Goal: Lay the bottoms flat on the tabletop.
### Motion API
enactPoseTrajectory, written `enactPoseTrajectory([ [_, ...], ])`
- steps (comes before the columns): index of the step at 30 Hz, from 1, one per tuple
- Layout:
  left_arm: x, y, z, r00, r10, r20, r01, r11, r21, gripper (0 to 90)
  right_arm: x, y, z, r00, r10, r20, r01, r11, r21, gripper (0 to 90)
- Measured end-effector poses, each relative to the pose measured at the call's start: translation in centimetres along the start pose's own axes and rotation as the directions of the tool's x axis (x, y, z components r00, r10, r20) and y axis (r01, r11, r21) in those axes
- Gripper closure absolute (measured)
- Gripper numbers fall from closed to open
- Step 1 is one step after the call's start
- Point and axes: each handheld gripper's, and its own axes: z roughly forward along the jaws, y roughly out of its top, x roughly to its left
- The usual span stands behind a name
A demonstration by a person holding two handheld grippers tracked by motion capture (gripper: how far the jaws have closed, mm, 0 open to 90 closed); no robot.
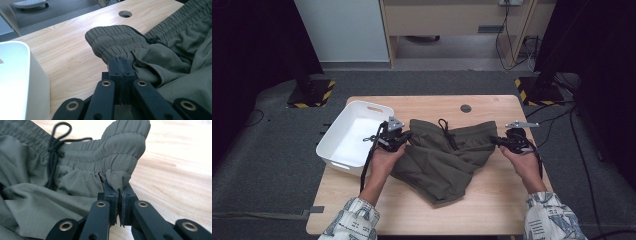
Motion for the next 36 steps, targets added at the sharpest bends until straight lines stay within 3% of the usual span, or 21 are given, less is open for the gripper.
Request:
enactPoseTrajectory([
  [6,0.3,0.0,-0.2,0.9995,-0.024,0.018,0.024,0.9997,-0.008,89.8,0.2,0.9,-0.5,0.9998,-0.019,-0.005,0.019,1.0,-0.011,87.5],
  [12,0.8,0.4,-0.9,0.9947,-0.073,0.071,0.076,0.9967,-0.029,89.8,0.3,2.0,-1.5,0.9993,-0.036,-0.011,0.036,0.998,-0.043,87.6],
  [19,1.0,1.3,-2.1,0.994,-0.065,0.087,0.071,0.9956,-0.061,89.8,0.6,3.4,-2.9,0.9976,-0.064,-0.028,0.061,0.995,-0.083,87.6],
  [28,1.8,2.7,-4.1,0.9958,-0.054,0.074,0.061,0.9934,-0.097,89.8,0.8,5.0,-4.9,0.9956,-0.09,-0.026,0.086,0.988,-0.128,87.6],
  [36,1.7,3.8,-5.2,0.9969,-0.042,0.066,0.05,0.9915,-0.12,89.9,0.8,6.2,-6.4,0.9942,-0.107,-0.015,0.104,0.984,-0.144,87.6],
])
